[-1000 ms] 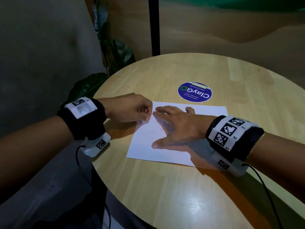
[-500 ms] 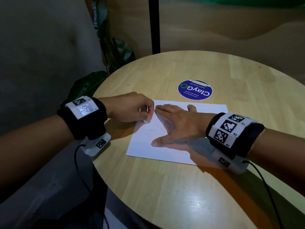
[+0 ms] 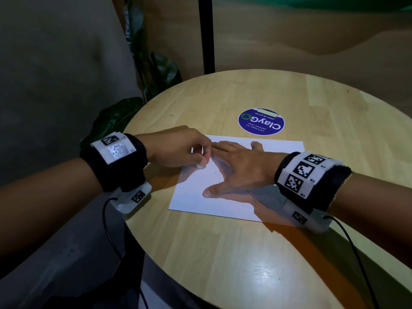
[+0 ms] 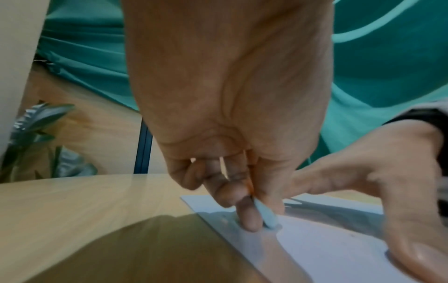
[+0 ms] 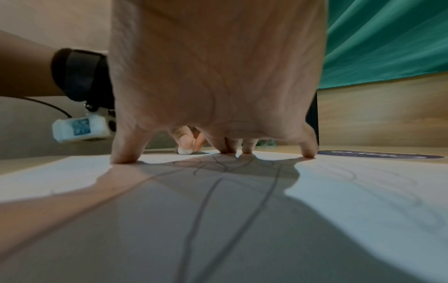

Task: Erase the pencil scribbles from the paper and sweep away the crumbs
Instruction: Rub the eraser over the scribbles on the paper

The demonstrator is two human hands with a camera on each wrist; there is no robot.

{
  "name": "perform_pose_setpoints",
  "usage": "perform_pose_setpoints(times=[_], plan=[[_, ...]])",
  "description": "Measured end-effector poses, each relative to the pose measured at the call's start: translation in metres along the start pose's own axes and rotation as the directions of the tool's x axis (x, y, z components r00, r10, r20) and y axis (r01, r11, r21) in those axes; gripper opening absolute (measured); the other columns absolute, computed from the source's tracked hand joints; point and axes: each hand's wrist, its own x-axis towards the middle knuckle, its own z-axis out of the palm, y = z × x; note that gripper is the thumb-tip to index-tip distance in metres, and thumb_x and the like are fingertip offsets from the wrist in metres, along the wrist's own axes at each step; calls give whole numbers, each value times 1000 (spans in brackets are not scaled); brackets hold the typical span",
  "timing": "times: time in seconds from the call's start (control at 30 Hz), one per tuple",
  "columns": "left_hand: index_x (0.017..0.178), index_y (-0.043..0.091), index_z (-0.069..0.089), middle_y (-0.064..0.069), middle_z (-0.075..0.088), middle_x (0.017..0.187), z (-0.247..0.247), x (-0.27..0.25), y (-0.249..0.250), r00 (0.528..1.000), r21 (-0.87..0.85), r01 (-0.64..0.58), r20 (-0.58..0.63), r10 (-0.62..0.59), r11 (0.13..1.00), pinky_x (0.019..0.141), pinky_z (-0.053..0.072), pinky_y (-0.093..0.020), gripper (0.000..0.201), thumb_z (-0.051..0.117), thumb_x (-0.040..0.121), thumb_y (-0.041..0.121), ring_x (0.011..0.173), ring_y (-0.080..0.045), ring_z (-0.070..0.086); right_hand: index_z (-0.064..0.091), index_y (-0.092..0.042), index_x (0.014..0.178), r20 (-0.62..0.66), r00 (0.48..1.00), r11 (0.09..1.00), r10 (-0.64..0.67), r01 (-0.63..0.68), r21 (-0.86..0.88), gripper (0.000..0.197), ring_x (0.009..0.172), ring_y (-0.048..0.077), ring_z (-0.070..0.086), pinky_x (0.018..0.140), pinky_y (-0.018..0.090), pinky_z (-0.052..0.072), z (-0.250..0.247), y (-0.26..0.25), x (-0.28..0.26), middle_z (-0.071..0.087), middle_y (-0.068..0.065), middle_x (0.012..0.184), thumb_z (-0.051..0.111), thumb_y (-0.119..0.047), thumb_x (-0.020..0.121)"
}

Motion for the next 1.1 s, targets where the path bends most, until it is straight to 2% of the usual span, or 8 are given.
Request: perform_pose_setpoints(times=[0.13,0.3,0.4,0.57,0.7,0.83,0.97,1.1], plan=[[97,22,77,5,77,85,2,-3,8,986,-132,-1,167,24,991,77,52,-23,6,72,101,21,76,-2,64,28,-33,161,-13,1000,1000,23,-23,2,106,161,9,9,121,72,6,1,1,0,13,-18,173,61,-91,78],[100,29,76,11,74,87,0,3,2,1000,11,-19,9,19,1000,73,47,-21,8,69,102,26,79,-1,61,18,-47,161,-22,1000,1000,-8,8,11,106,162,12,7,120,73,6,1,2,2,11,-19,173,60,-94,76],[100,20,77,2,77,87,0,0,10,980,-114,-31,191,53,993,74,49,-17,6,71,103,20,75,-1,63,38,-39,146,-37,999,999,29,-29,-23,95,152,19,17,118,65,17,2,2,2,27,-6,151,59,-96,72],[103,29,75,12,73,88,0,5,0,1000,12,-23,3,23,1000,72,45,-22,7,68,103,29,79,-2,62,38,-40,144,-72,997,997,29,-34,-62,104,139,17,27,113,59,28,1,3,2,30,-8,140,50,-105,62],[101,20,76,3,77,87,1,3,10,978,-131,-25,201,52,991,74,50,-16,6,71,103,21,75,-2,64,50,-26,111,-147,988,995,52,-64,-79,96,119,14,42,100,52,43,4,2,-1,43,-12,123,51,-106,59],[97,33,74,13,74,87,1,8,6,999,19,-26,29,26,999,74,46,-24,8,68,103,31,79,-4,62,53,-31,128,-136,987,992,83,-95,-86,107,122,20,48,99,54,46,5,0,-5,45,-8,127,42,-108,55],[100,27,76,5,77,87,1,6,15,985,-92,-35,164,50,995,75,50,-22,6,71,102,24,75,-1,63,50,-29,124,-72,992,986,108,-116,-119,95,132,23,41,103,58,42,-3,1,-8,41,-3,135,51,-103,64],[98,32,75,9,77,87,1,8,9,999,-10,-29,28,29,1000,71,45,-21,7,70,101,27,77,-4,64,35,-32,152,10,993,984,121,-119,-131,109,148,24,33,113,59,33,-6,4,-10,33,-2,157,54,-100,70]])
